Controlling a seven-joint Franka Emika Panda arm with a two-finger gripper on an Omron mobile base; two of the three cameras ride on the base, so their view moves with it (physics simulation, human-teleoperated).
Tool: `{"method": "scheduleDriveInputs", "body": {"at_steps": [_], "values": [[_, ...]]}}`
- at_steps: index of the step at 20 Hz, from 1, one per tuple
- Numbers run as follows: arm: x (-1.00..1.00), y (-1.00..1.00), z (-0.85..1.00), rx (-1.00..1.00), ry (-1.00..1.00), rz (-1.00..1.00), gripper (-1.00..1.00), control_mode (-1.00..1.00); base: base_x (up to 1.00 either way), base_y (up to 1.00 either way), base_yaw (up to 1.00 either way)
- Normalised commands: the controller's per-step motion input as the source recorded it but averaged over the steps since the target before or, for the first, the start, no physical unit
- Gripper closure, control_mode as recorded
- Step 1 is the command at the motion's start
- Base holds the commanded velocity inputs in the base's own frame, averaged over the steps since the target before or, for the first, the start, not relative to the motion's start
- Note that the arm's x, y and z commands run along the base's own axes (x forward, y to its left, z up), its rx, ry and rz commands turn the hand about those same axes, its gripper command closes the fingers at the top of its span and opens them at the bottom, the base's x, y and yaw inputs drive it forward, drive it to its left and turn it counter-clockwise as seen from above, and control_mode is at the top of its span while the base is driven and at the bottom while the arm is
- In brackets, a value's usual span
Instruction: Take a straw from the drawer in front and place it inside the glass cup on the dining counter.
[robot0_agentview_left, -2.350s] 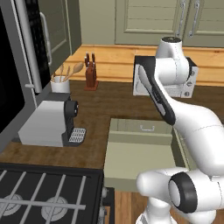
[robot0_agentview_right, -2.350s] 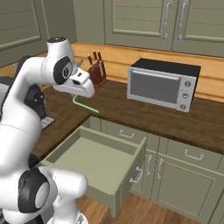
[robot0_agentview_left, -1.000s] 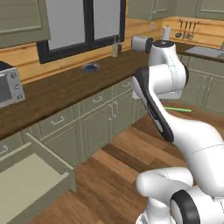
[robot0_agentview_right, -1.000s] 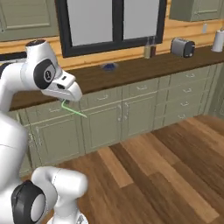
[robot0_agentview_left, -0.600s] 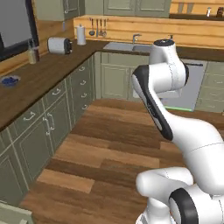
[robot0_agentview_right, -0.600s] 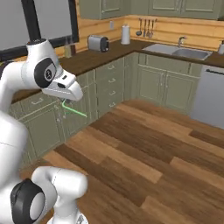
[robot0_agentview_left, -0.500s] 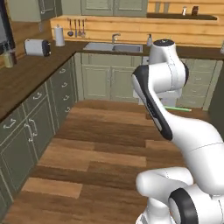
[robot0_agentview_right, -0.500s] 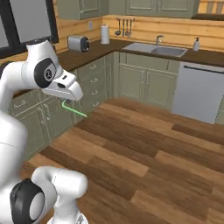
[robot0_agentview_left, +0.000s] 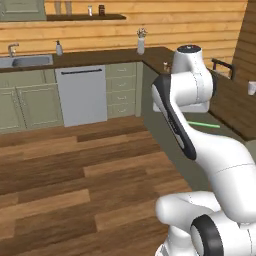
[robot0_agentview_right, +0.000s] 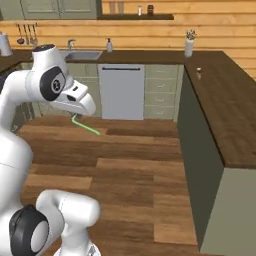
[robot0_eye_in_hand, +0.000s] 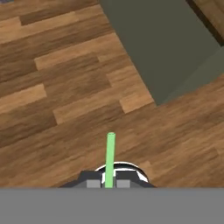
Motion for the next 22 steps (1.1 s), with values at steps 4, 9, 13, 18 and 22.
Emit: {"method": "scheduleDriveInputs", "body": {"at_steps": [4,9,13,18,22], "values": [[0.0,0.0,0.0,0.0,0.0,0.0,1.0,1.0,0.41,-0.79,-0.23],[0.0,0.0,0.0,0.0,0.0,0.0,1.0,1.0,0.56,-0.82,-0.01],[0.0,0.0,0.0,0.0,0.0,0.0,1.0,1.0,0.53,-0.97,0.0],[0.0,0.0,0.0,0.0,0.0,0.0,1.0,1.0,0.37,-1.0,0.0],[0.0,0.0,0.0,0.0,0.0,0.0,1.0,1.0,0.11,-1.0,0.07]]}}
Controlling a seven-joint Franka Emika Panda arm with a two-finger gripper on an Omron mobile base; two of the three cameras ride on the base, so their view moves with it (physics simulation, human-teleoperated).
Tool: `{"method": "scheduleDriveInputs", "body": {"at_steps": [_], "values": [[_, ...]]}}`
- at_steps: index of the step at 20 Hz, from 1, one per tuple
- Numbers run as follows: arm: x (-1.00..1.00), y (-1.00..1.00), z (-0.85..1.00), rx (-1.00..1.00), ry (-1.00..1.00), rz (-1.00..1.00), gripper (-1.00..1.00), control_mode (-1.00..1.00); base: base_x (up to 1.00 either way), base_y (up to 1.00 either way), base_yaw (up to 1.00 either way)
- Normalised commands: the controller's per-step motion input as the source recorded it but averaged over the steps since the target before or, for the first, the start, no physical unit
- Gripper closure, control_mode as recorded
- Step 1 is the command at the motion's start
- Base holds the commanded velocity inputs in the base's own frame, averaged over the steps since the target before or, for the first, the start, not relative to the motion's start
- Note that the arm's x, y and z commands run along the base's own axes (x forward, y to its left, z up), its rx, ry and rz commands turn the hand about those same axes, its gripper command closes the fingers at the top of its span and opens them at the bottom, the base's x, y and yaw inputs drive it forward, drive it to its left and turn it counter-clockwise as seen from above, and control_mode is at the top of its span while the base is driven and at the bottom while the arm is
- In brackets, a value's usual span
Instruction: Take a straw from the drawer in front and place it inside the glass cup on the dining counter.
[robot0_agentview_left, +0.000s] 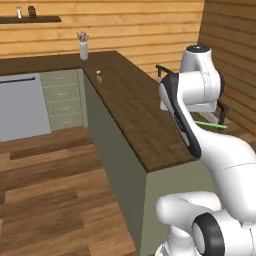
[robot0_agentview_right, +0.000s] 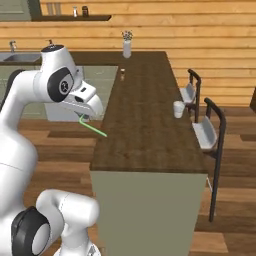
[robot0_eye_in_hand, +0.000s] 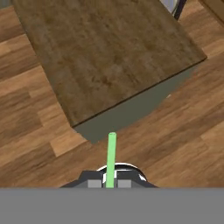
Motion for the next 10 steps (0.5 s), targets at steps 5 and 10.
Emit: {"method": "scheduleDriveInputs", "body": {"at_steps": [5,10], "values": [[0.0,0.0,0.0,0.0,0.0,0.0,1.0,1.0,0.1,-1.0,0.19],[0.0,0.0,0.0,0.0,0.0,0.0,1.0,1.0,0.06,-1.0,0.26]]}}
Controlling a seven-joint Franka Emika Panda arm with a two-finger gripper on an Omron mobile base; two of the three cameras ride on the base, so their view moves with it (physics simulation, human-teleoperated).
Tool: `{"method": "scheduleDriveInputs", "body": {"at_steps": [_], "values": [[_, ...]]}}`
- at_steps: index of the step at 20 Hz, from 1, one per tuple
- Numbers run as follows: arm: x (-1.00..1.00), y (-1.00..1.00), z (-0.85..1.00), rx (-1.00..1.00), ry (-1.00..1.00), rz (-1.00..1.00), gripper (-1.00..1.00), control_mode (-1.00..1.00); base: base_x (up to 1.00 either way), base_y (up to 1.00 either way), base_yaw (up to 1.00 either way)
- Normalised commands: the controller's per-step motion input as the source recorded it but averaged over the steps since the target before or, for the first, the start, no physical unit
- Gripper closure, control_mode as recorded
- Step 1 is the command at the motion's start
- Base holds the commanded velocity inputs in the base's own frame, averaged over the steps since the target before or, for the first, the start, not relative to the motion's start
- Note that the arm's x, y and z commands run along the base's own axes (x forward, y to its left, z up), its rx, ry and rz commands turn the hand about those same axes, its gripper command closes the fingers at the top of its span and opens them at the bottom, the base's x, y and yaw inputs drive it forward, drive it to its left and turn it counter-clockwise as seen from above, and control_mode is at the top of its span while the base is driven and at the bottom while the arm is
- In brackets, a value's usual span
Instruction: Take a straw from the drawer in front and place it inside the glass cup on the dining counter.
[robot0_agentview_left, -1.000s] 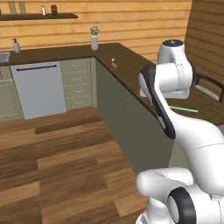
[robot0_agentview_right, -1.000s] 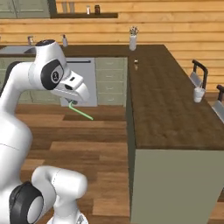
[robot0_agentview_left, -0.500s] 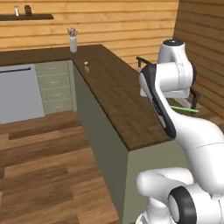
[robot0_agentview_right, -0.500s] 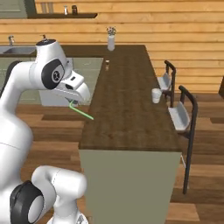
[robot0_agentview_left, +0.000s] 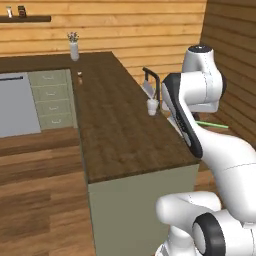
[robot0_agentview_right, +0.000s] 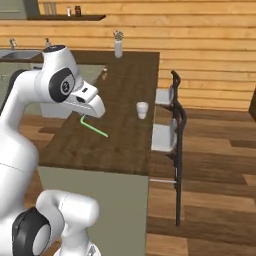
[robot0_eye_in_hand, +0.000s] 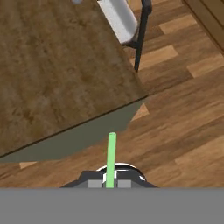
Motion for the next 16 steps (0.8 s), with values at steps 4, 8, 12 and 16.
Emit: {"method": "scheduleDriveInputs", "body": {"at_steps": [4,8,12,16], "values": [[0.0,0.0,0.0,0.0,0.0,0.0,1.0,1.0,0.04,-1.0,0.29],[0.0,0.0,0.0,0.0,0.0,0.0,1.0,1.0,0.03,-1.0,0.35],[0.0,0.0,0.0,0.0,0.0,0.0,1.0,1.0,0.02,-0.93,0.46],[0.0,0.0,0.0,0.0,0.0,0.0,1.0,1.0,0.01,-0.81,0.54]]}}
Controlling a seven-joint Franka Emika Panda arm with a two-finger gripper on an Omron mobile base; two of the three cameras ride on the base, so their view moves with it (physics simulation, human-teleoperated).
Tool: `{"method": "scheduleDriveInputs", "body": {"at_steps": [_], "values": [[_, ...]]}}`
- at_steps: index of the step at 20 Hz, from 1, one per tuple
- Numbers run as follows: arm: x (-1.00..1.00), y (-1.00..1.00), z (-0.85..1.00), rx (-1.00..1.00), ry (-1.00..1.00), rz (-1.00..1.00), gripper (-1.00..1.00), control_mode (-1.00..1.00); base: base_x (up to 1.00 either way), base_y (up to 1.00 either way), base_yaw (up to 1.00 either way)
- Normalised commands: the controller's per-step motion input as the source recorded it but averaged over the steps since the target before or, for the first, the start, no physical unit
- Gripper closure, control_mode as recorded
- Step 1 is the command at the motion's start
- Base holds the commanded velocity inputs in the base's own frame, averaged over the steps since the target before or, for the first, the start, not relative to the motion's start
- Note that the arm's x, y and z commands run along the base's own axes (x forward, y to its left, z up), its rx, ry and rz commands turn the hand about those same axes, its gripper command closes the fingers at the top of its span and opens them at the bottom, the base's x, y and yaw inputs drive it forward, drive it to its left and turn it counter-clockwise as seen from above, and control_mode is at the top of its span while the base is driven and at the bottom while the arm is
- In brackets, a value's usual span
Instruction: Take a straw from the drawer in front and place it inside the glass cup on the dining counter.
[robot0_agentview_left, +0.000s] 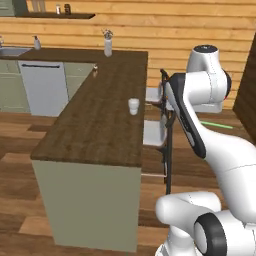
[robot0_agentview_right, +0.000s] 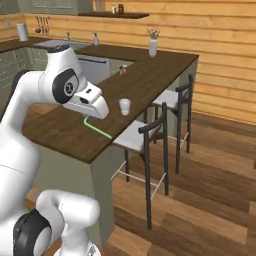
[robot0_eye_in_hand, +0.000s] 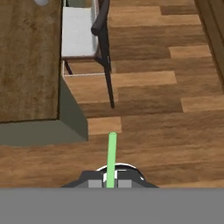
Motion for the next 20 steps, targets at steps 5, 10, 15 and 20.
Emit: {"method": "scheduleDriveInputs", "body": {"at_steps": [5,10,15,20], "values": [[0.0,0.0,0.0,0.0,0.0,0.0,1.0,1.0,0.02,-0.72,0.6],[0.0,0.0,0.0,0.0,0.0,0.0,1.0,1.0,0.03,-0.81,0.56],[0.0,0.0,0.0,0.0,0.0,0.0,1.0,1.0,0.14,-0.93,0.49],[0.0,0.0,0.0,0.0,0.0,0.0,1.0,1.0,0.21,-0.92,0.48]]}}
